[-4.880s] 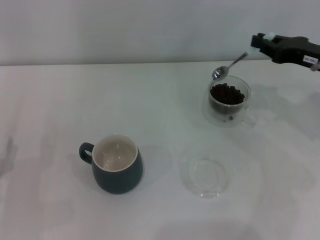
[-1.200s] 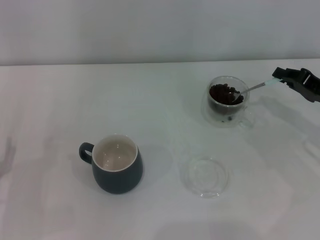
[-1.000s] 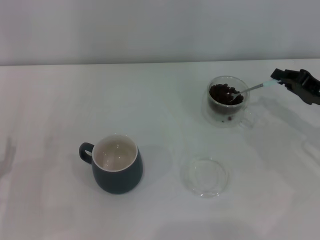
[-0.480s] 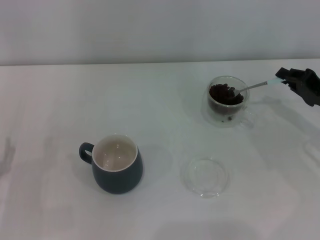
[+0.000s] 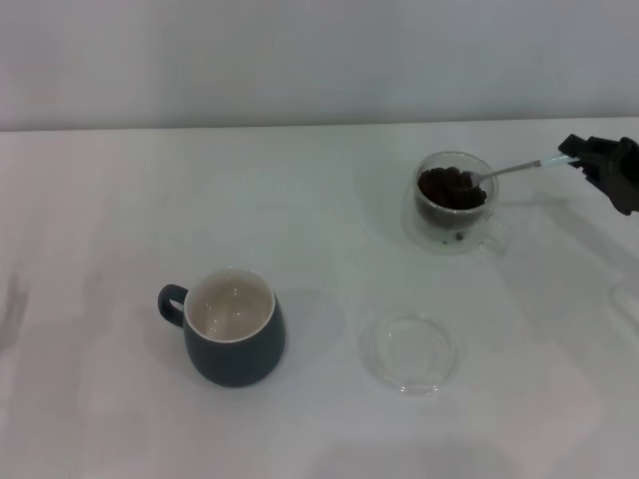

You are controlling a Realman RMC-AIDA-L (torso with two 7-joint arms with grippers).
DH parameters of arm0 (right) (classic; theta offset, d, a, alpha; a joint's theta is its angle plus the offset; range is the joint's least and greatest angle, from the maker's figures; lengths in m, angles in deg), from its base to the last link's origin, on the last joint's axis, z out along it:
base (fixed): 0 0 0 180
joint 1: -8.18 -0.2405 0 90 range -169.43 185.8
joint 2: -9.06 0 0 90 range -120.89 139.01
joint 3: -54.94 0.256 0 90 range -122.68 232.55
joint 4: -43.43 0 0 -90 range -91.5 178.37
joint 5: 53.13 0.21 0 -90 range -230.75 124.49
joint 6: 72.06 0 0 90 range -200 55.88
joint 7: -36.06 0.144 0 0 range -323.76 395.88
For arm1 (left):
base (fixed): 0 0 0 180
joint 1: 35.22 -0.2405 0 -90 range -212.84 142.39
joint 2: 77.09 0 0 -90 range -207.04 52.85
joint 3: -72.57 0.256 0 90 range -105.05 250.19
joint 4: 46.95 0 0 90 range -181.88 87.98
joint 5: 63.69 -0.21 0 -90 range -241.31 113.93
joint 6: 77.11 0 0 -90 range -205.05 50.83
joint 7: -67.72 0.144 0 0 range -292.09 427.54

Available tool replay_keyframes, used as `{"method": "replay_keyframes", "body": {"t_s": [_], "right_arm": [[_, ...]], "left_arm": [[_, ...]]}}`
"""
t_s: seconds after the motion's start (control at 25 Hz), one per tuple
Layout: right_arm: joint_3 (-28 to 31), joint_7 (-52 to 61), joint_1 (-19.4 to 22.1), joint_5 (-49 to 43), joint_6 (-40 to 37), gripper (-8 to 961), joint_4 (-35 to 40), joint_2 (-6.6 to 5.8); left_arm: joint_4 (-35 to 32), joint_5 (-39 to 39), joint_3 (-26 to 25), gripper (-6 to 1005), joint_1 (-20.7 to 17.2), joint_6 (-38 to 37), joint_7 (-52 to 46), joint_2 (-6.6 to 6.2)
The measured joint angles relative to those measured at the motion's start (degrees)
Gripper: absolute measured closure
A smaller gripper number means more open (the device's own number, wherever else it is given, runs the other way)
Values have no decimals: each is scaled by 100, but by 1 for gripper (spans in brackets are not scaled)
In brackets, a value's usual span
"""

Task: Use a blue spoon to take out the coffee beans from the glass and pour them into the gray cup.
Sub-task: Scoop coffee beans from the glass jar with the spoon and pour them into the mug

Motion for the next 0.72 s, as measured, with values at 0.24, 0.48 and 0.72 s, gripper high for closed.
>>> {"method": "replay_keyframes", "body": {"t_s": [0.24,0.48,0.72], "right_arm": [[5,-2,63,198,-138,786,-63,-24],[56,8,95,269,-407,786,-78,-42],[71,46,98,279,-770,785,-142,-84]], "left_arm": [[9,0,0,213,-16,0,0,0],[10,0,-11,214,-25,0,0,0],[13,0,-9,214,-25,0,0,-8]]}}
